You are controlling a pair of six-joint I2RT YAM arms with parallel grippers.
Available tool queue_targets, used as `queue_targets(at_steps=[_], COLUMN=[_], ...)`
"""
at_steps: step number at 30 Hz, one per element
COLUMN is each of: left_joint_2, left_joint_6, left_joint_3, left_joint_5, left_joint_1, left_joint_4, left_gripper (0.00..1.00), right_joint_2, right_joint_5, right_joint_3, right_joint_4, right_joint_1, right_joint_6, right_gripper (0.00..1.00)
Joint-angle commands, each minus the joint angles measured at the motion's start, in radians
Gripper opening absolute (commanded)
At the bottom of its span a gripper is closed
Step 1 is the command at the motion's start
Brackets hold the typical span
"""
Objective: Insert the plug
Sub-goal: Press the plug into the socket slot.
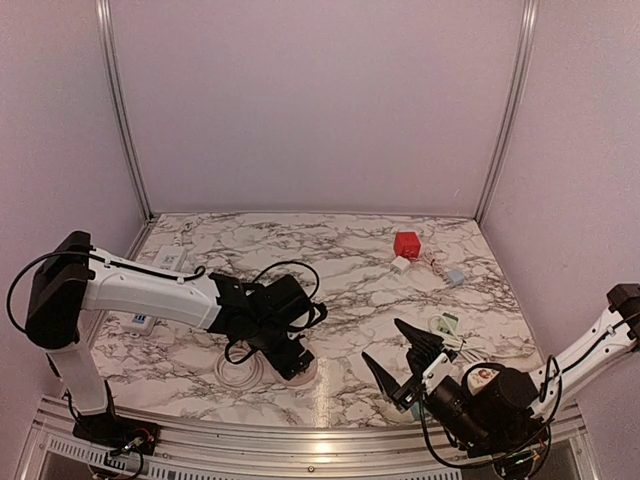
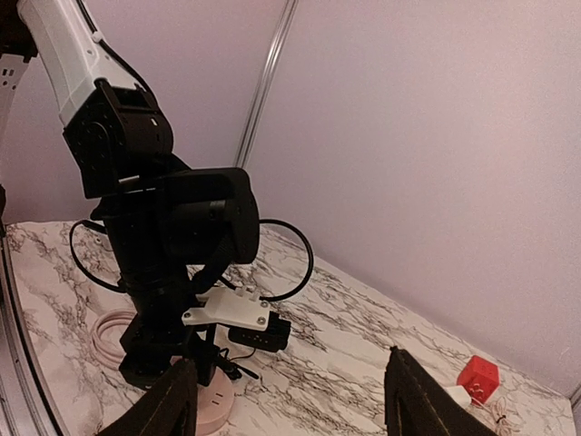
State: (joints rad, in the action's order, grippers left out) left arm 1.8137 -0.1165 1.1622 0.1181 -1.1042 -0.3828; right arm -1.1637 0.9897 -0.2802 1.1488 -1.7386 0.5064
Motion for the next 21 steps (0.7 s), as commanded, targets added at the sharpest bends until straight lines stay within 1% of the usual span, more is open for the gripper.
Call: queue_targets(at_steps=[1,4,7,9,14,17,19,21], left_joint_2=[-0.132,-0.229,-0.298,-0.309,-0.244,-0.182,-0.147,-0.130], left_joint_6=[-0.037,-0.048,-0.049,-0.041,-0.011,-0.002,-0.009,-0.016], left_joint_3=[-0.035,-0.048,-0.077,-0.088,-0.084,-0.061,-0.050,-0.042], left_joint_5=[0.152,0.186,0.156,0.120,0.077,0.105,0.137,0.155], left_joint_1=[-0.015,-0.022,-0.031,-0.037,-0.065,-0.068,-0.068,-0.068], left_joint_4=[-0.069,-0.063,-0.040,-0.034,-0.051,-0.076,-0.074,-0.066], left_gripper=[0.99,0.99,0.99,0.99,0.99,0.98,0.95,0.85], right_joint_2=[-0.007,-0.010,-0.007,-0.008,-0.014,-0.019,-0.023,-0.024], right_joint_5=[0.003,0.003,0.008,0.003,0.011,0.006,0.010,0.013], right_joint_3=[-0.044,-0.045,-0.045,-0.044,-0.049,-0.052,-0.056,-0.054], right_joint_4=[0.003,0.001,0.006,0.004,0.000,-0.003,-0.006,-0.004], right_joint_1=[0.004,0.004,0.004,0.004,0.003,0.004,0.002,0.002], right_joint_6=[0.009,0.010,0.015,0.013,0.017,0.016,0.021,0.021], right_gripper=[0.65,0.65,0.65,0.65,0.65,0.65,0.65,0.65])
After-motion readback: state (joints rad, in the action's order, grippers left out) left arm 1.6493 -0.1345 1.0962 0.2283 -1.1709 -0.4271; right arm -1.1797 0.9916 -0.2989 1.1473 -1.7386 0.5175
